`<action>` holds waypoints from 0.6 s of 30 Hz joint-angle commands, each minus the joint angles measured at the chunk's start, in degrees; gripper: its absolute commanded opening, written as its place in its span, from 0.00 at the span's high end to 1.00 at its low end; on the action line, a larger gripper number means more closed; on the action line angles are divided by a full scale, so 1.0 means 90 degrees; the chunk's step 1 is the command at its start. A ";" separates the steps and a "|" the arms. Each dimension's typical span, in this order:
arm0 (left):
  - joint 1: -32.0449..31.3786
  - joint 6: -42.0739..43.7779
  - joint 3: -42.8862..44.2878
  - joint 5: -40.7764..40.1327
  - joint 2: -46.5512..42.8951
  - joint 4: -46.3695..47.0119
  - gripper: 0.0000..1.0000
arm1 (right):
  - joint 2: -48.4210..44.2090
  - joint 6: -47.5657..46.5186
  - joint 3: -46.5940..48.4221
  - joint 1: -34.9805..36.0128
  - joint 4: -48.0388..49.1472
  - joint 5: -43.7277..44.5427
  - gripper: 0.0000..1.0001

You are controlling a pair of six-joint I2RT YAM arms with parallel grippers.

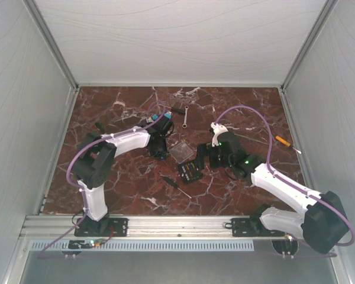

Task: Snap on the fuse box
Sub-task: Pick up the fuse from the center of the board.

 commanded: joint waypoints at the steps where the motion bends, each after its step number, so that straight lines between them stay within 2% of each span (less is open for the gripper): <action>1: 0.0112 -0.0421 -0.0450 0.0489 -0.0663 0.0667 0.87 | -0.0123 0.0014 -0.0041 0.0135 0.0445 -0.0233 0.02; 8: 0.0196 -0.1206 -0.1185 0.1389 -0.1747 0.1600 0.89 | 0.0091 0.0442 -0.0326 0.0862 0.1939 -0.0349 0.04; 13: 0.0218 -0.2035 -0.1954 0.1750 -0.2582 0.2358 0.89 | 0.0180 0.0563 -0.0874 0.1453 0.3410 0.0466 0.08; 18: 0.0200 -0.2967 -0.2702 0.2267 -0.3206 0.3490 0.89 | 0.0263 0.0671 -0.1537 0.1679 0.4933 0.1189 0.14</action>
